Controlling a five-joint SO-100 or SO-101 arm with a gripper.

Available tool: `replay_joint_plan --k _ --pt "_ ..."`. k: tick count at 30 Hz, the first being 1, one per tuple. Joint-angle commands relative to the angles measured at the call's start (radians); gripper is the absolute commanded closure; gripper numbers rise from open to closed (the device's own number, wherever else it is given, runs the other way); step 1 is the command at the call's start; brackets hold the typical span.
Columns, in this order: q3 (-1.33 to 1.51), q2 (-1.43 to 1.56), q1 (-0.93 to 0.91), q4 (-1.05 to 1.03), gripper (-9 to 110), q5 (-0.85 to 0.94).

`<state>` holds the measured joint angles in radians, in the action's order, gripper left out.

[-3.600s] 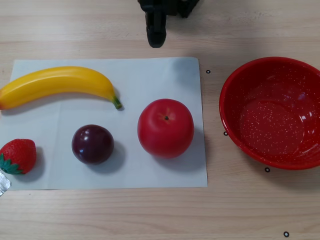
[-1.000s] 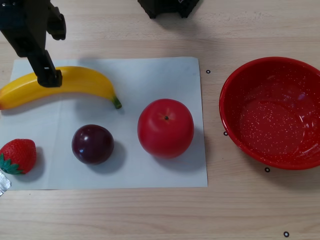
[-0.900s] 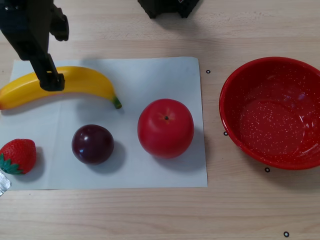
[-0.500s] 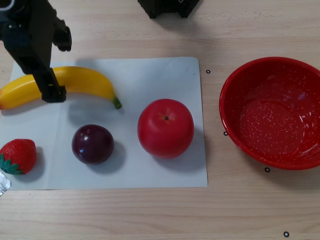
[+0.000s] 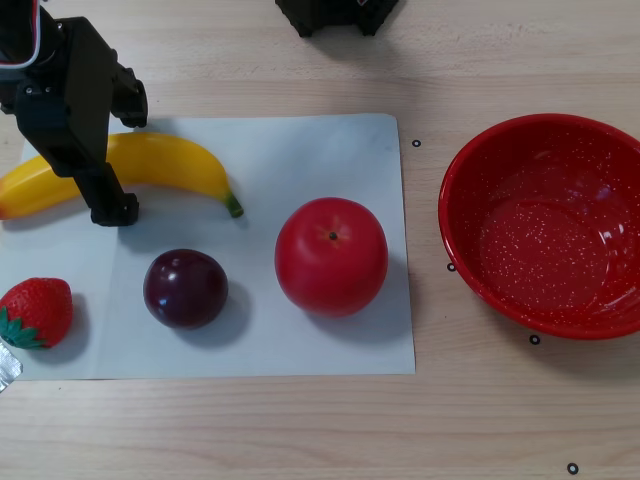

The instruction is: Grasp the banana and put it in the red bowl.

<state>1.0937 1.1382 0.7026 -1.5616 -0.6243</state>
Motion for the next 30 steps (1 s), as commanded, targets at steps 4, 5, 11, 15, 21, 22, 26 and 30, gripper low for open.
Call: replay_joint_plan --k 4,5,11,15,21,22,26,30 --pt "-0.067 0.052 -0.008 -0.005 66 0.02" --pt "-0.069 0.052 -0.008 -0.011 70 0.02" --pt "-0.077 0.069 0.0 -0.069 97 0.0" --pt "-0.104 0.084 0.008 -0.172 101 -0.02" --pt "-0.193 0.13 0.015 -0.345 101 -0.025" --pt "-0.189 0.15 0.015 -0.345 101 -0.018" --pt "-0.186 0.219 0.015 -0.345 101 -0.028" --pt "-0.153 0.299 0.018 -0.345 101 -0.055"
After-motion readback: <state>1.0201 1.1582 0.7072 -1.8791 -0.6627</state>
